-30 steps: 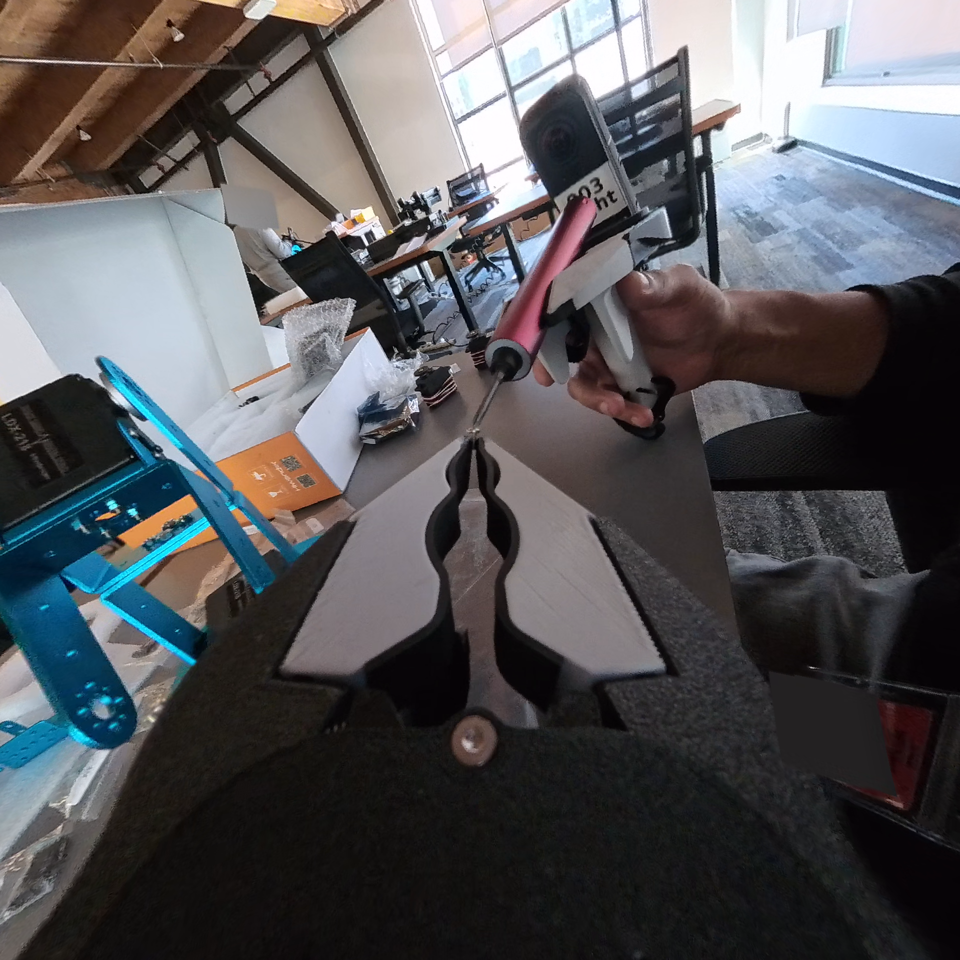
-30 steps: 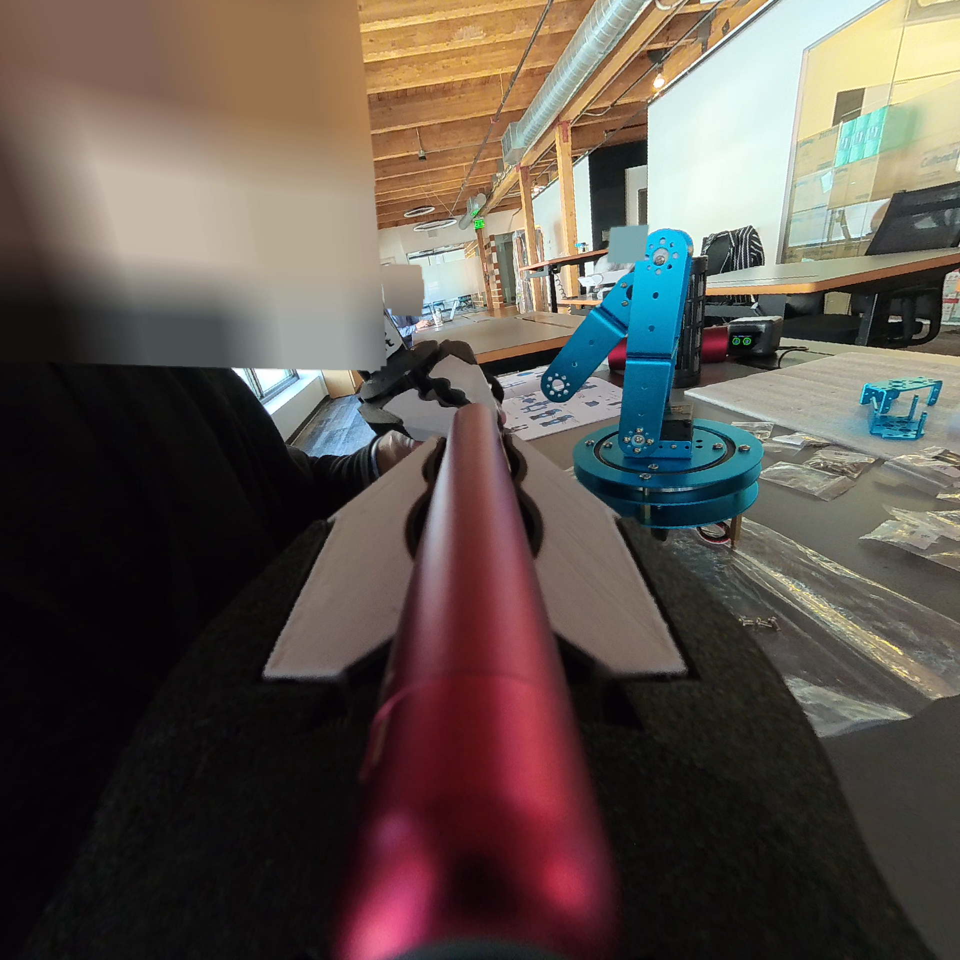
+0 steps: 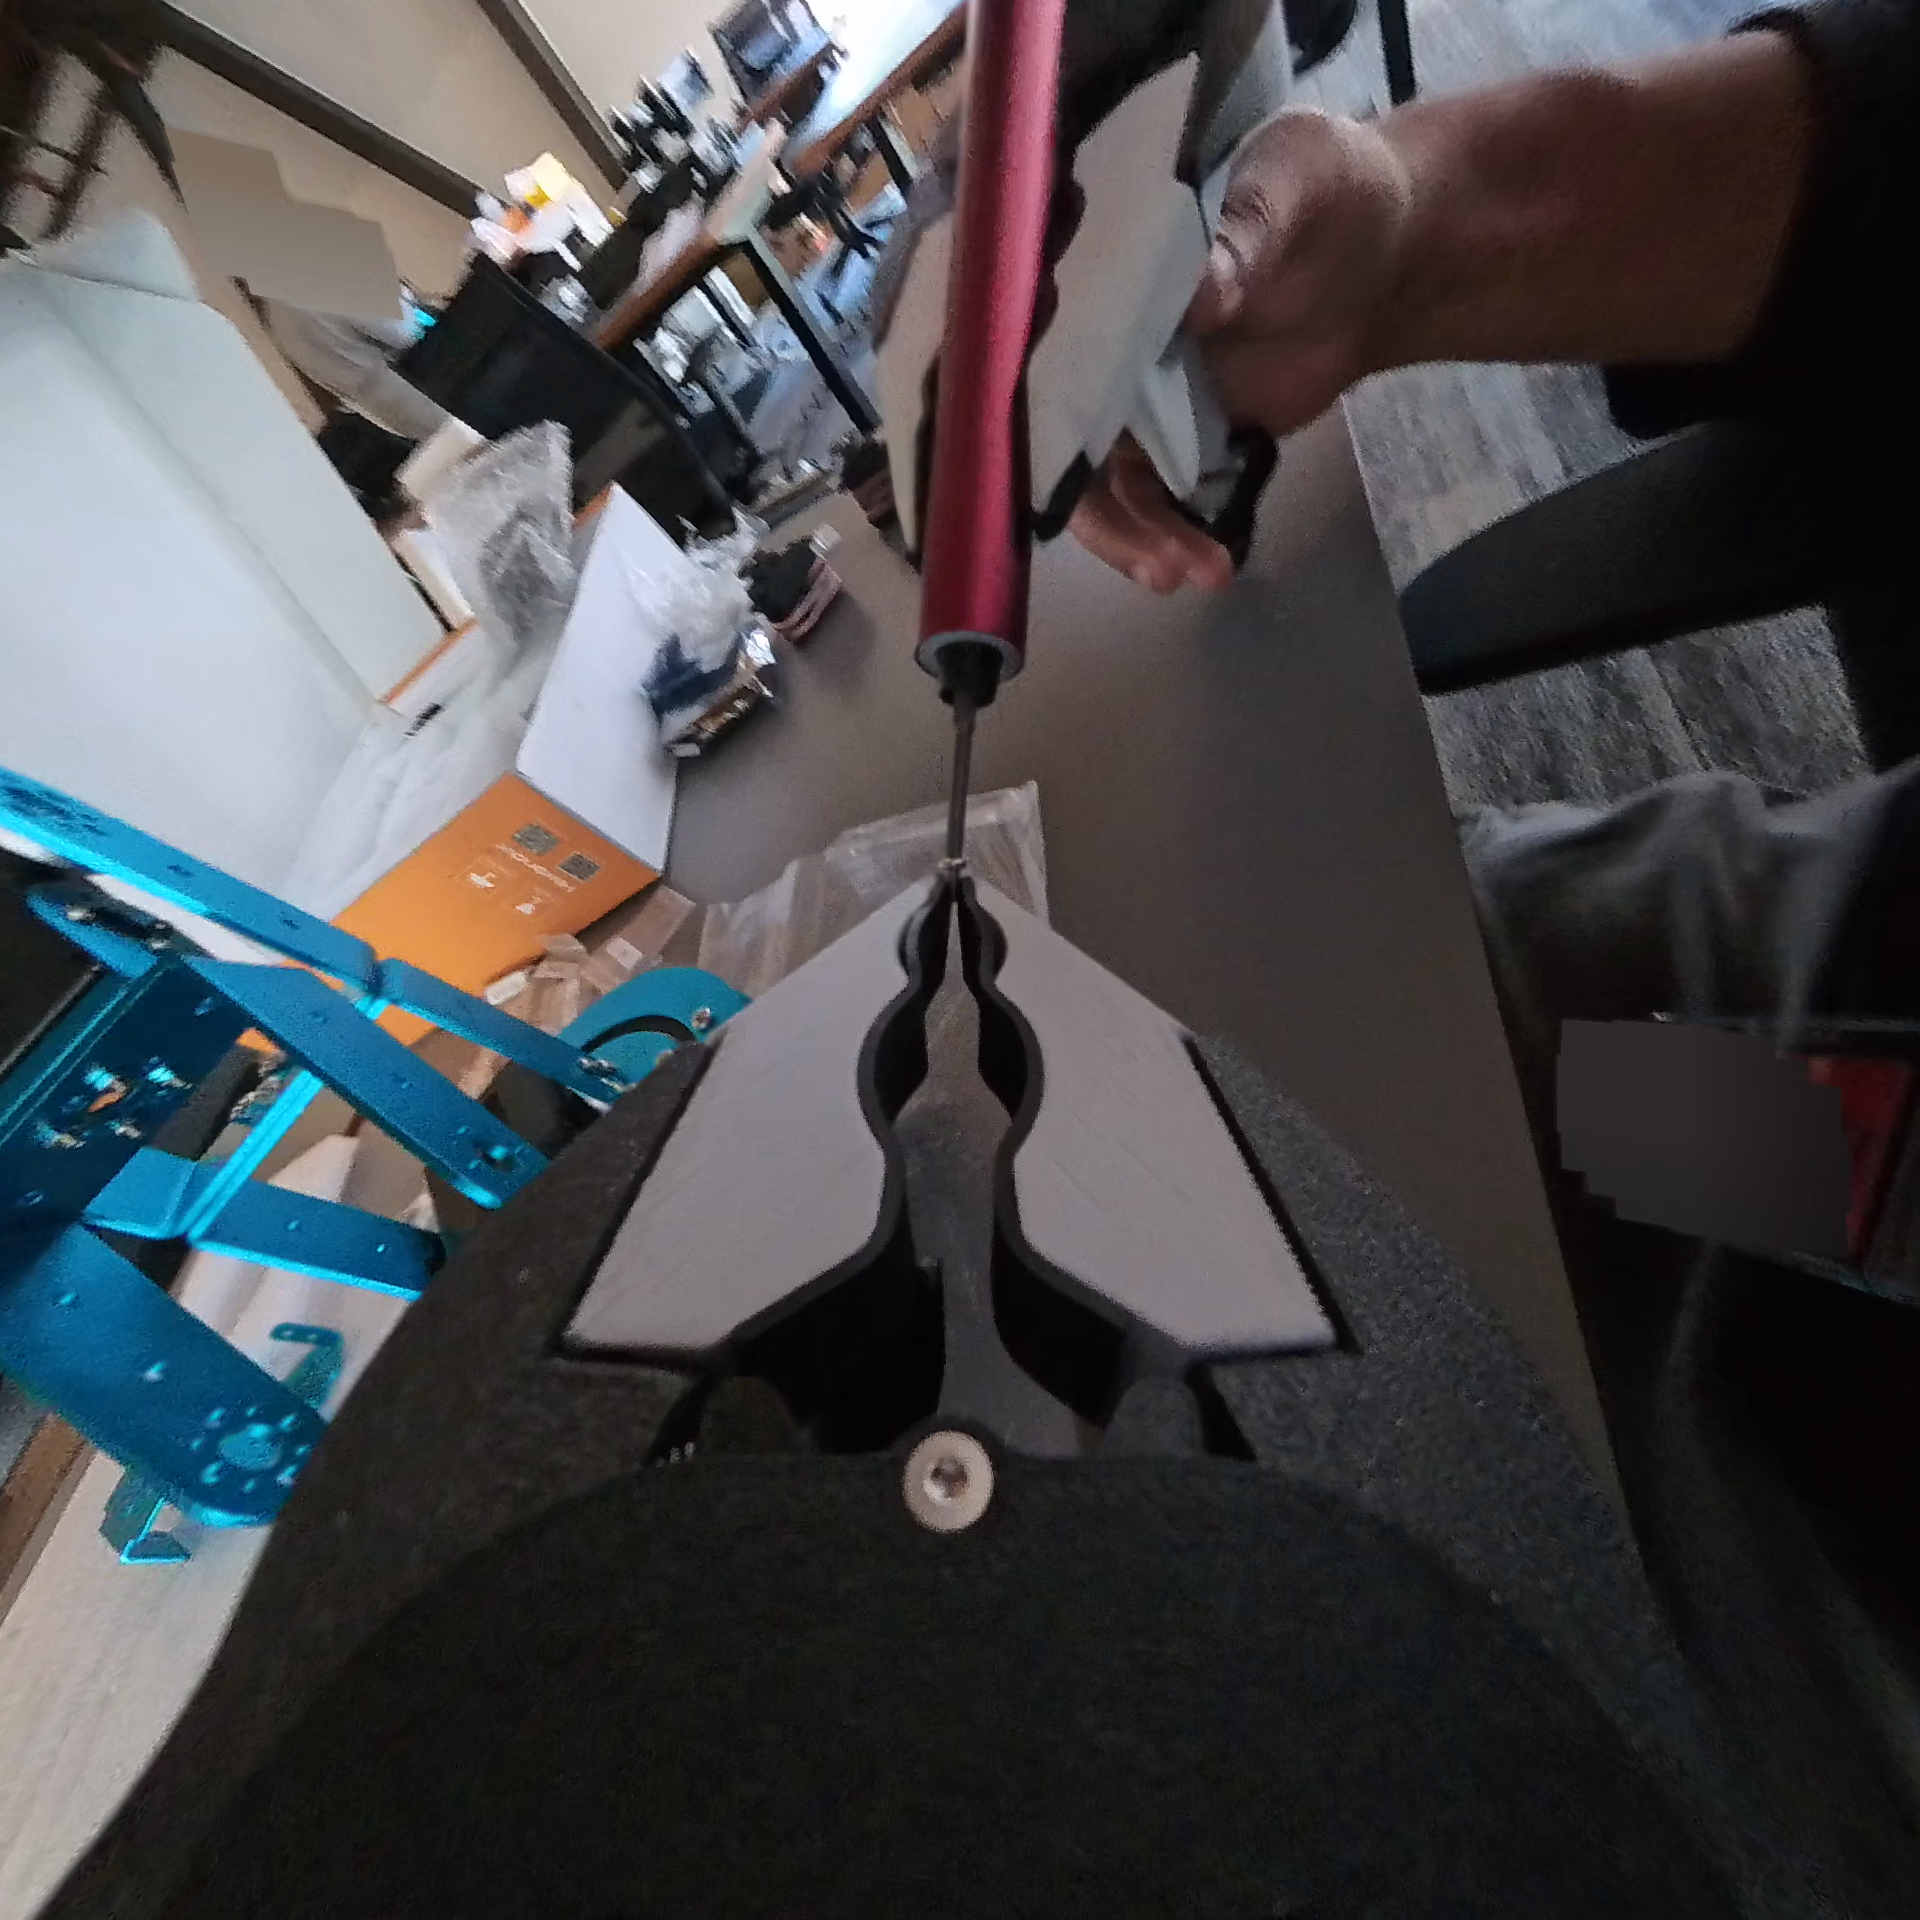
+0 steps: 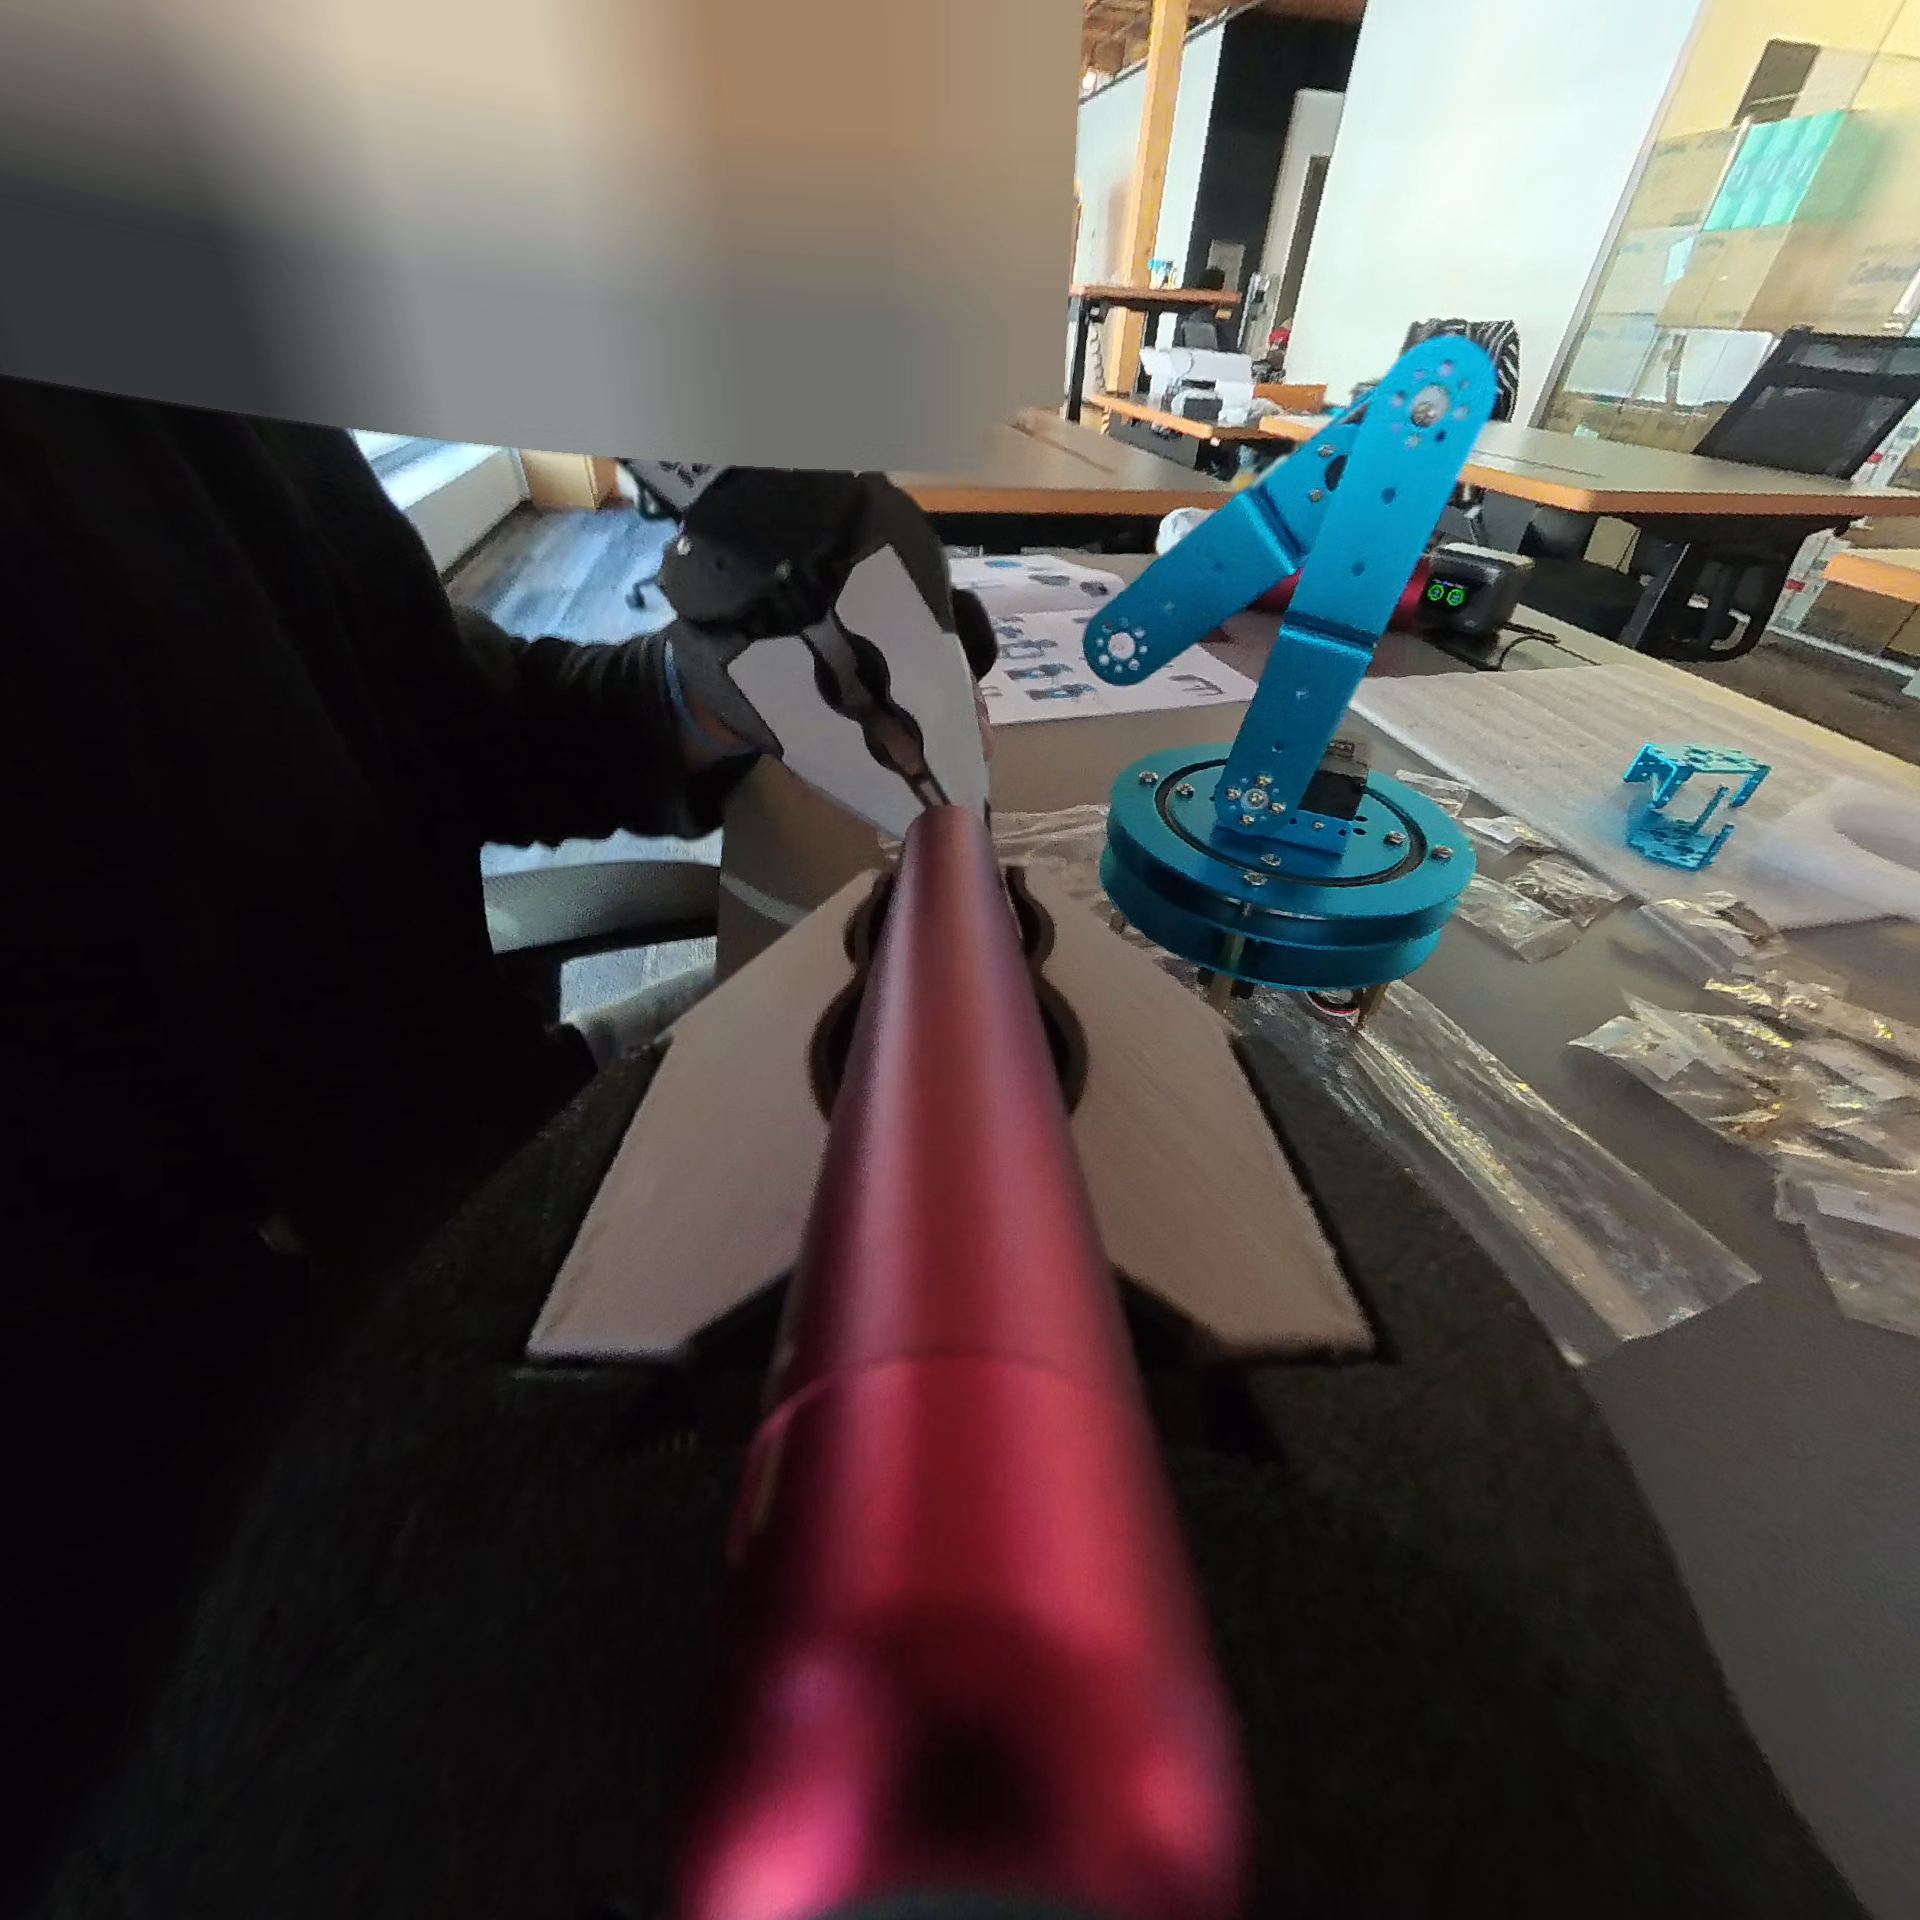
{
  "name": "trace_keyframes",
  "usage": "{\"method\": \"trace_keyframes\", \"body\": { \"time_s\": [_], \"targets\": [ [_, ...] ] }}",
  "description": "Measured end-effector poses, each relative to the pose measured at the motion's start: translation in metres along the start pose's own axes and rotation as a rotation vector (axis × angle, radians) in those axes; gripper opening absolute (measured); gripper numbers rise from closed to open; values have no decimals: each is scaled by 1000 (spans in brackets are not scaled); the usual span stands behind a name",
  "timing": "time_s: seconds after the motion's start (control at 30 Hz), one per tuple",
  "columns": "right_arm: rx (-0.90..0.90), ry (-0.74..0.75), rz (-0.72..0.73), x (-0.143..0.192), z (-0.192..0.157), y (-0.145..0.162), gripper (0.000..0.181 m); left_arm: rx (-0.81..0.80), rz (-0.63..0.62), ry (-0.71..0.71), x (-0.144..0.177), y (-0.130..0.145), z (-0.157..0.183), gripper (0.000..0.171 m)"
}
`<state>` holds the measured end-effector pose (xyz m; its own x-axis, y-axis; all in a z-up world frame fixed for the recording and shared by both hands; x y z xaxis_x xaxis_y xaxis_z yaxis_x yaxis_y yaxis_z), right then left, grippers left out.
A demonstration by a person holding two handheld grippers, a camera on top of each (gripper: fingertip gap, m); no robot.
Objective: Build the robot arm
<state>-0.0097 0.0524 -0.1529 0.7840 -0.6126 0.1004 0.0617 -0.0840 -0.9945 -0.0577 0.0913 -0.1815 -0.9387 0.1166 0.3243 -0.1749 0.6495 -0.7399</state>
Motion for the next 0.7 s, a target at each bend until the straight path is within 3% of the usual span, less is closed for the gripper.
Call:
{"method": "trace_keyframes", "body": {
  "time_s": [0.3,0.7],
  "targets": [
    [26,15,-19,-3,0,3,21,-158,-147,26,2,4,0,0],
    [-136,-55,314,7,-2,-34,22,-284,-116,-26,22,-45,-31,1]
  ]
}}
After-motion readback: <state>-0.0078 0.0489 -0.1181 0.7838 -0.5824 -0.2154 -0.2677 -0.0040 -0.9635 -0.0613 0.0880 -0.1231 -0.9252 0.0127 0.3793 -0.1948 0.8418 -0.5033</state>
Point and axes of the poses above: each gripper's, where its closed fingertips meet, x back along the fingers, y out of its underside, z = x × y across the jaws, the point moved 1 cm from there along x, back along the fingers, and after that the axes turned 4 degrees about -x, right-handed, at the moved point
